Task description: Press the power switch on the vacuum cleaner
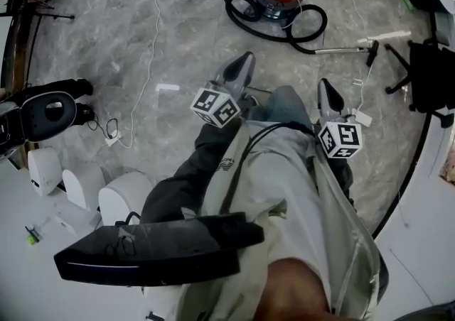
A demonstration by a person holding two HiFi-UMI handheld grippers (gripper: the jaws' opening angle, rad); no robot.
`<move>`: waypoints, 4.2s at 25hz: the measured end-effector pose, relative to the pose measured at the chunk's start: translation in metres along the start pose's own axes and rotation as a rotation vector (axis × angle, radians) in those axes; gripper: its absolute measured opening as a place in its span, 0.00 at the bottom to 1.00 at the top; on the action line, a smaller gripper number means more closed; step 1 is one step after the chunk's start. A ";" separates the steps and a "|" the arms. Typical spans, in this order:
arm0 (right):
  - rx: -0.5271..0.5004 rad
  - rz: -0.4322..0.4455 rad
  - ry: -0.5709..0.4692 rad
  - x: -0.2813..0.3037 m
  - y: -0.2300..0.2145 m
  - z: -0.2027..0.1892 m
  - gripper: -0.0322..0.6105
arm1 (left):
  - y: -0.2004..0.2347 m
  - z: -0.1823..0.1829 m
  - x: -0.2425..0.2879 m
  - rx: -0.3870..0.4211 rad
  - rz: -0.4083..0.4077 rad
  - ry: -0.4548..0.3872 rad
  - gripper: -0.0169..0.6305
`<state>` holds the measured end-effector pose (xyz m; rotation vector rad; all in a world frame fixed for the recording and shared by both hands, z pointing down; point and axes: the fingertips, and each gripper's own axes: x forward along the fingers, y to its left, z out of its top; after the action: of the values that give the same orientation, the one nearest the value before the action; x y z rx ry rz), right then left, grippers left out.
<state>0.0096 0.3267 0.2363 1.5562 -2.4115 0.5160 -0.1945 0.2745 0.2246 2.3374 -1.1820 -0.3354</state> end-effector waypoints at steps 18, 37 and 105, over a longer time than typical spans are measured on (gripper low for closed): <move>-0.028 0.166 0.109 0.160 -0.144 0.056 0.05 | 0.050 0.036 0.178 0.030 0.160 -0.076 0.03; -0.207 0.199 0.125 0.276 -0.203 0.061 0.05 | 0.151 -0.037 0.289 0.018 0.340 0.163 0.03; -0.076 0.163 0.354 0.604 -0.215 -0.155 0.05 | 0.487 -0.263 0.500 0.383 0.143 0.671 0.03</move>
<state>-0.0435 -0.1936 0.6393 1.1322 -2.2626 0.6599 -0.1181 -0.2883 0.7081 2.3476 -1.1124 0.7326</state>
